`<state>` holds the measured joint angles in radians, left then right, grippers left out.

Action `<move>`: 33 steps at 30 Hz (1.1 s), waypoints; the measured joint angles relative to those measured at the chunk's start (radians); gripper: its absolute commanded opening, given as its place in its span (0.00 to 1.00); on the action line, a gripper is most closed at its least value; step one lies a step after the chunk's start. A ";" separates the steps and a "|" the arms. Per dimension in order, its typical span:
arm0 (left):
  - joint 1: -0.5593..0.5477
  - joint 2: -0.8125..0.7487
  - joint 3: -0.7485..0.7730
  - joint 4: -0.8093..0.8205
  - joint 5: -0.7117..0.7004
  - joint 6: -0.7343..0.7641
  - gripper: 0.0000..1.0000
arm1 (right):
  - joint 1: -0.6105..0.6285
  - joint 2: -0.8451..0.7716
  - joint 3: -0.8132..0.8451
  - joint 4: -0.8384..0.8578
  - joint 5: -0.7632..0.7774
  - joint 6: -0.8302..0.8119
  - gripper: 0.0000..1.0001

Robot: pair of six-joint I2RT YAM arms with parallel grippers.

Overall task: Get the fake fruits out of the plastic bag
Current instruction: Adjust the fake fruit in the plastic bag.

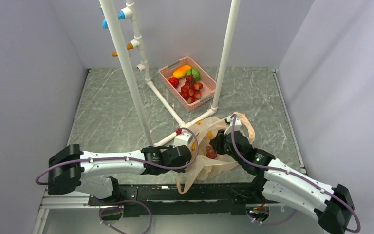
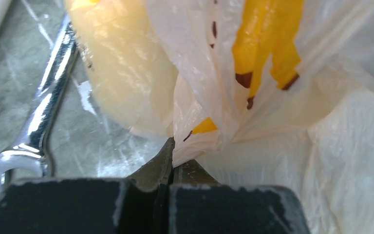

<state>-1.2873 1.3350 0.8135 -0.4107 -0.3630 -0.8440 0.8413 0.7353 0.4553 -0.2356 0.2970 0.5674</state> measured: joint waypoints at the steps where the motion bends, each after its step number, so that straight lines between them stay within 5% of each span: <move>1: -0.005 0.003 0.000 0.015 0.003 -0.007 0.00 | 0.000 0.018 -0.005 0.008 0.000 0.006 0.27; 14: -0.061 0.152 0.055 0.113 0.045 -0.037 0.00 | 0.000 0.187 -0.077 0.074 -0.010 0.024 0.69; 18: -0.061 0.160 0.055 0.135 0.060 -0.045 0.00 | 0.000 0.213 -0.060 0.055 0.013 0.016 0.73; 27: -0.061 0.137 0.026 0.161 0.061 -0.071 0.00 | 0.000 0.383 -0.034 0.087 0.105 0.072 0.58; 31: -0.061 0.119 0.026 0.163 0.061 -0.071 0.00 | 0.001 0.459 -0.012 0.087 0.137 0.097 0.29; 33: -0.061 0.112 0.024 0.166 0.061 -0.075 0.00 | 0.003 0.457 -0.005 0.089 0.144 0.097 0.24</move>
<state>-1.3479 1.4471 0.8379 -0.2443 -0.3023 -0.9188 0.8440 1.1927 0.4507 -0.1471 0.4408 0.6640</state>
